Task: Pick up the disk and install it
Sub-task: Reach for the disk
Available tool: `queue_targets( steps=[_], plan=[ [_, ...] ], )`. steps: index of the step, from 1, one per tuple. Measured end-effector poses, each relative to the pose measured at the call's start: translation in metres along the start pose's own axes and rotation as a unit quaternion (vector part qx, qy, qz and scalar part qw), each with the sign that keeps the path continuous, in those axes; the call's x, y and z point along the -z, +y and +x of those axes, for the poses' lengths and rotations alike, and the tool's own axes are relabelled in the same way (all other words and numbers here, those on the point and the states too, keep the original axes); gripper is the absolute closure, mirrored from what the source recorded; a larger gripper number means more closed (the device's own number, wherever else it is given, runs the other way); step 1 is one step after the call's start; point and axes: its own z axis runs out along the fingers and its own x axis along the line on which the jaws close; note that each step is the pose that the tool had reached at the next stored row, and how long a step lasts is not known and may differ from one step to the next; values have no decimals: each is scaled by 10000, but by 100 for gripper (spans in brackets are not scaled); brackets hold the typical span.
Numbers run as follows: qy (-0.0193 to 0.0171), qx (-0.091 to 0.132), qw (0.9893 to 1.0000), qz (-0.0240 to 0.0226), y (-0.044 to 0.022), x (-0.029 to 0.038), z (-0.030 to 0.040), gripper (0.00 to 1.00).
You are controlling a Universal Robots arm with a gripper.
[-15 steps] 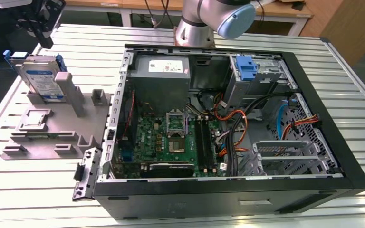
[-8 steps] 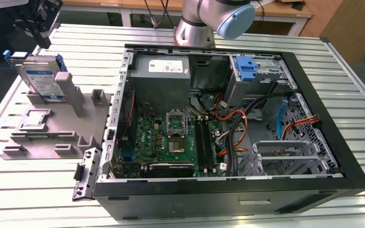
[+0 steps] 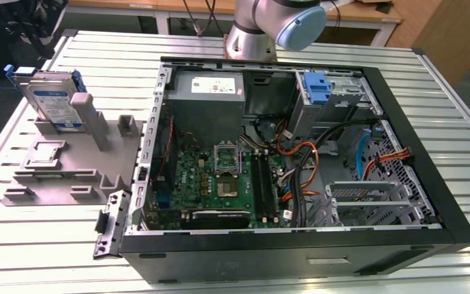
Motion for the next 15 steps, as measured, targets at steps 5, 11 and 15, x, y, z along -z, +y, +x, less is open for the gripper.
queue_targets(
  steps=[5,11,15],
  plan=[
    [8,0,10000,0,48,-53,201,90],
    [50,-1,10000,4,81,-107,430,90],
    [93,-4,10000,7,88,-137,572,90]
  ],
)
